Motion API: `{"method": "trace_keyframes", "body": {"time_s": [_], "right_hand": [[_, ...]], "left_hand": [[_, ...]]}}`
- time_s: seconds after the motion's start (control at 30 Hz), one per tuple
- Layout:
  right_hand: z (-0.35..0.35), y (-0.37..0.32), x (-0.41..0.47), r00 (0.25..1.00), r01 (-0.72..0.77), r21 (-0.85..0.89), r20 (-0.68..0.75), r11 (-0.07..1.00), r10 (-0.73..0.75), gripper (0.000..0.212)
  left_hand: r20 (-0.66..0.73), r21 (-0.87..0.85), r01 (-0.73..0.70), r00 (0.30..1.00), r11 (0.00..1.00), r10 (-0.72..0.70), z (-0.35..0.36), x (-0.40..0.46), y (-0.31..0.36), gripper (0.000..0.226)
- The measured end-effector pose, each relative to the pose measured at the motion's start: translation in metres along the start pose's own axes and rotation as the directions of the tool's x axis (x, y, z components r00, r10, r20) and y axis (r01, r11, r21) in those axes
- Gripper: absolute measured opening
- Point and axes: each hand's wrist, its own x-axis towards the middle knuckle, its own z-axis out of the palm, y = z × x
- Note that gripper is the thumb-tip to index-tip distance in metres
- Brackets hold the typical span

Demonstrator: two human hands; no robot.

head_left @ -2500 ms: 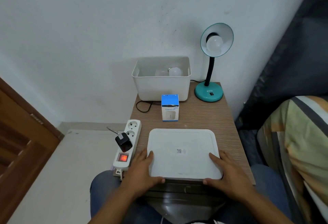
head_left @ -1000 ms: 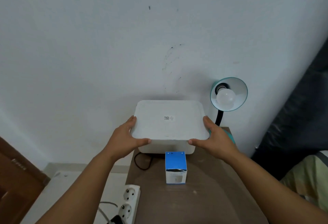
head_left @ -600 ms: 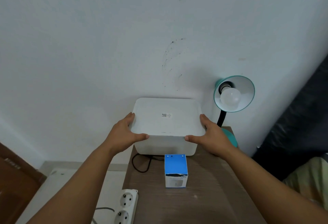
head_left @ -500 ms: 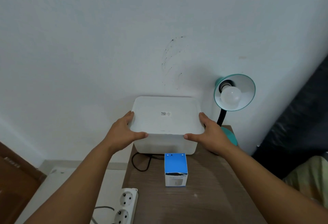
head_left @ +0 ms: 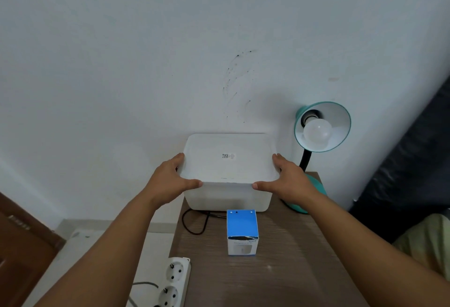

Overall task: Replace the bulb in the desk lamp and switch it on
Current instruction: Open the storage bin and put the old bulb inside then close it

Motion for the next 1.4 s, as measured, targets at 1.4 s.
{"method": "trace_keyframes", "body": {"time_s": [1.4], "right_hand": [[0.018, 0.018, -0.029, 0.995, 0.052, 0.035, -0.090, 0.998, -0.049, 0.094]], "left_hand": [[-0.074, -0.115, -0.045, 0.997, 0.992, 0.036, 0.017, -0.025, -0.015, 0.053]]}}
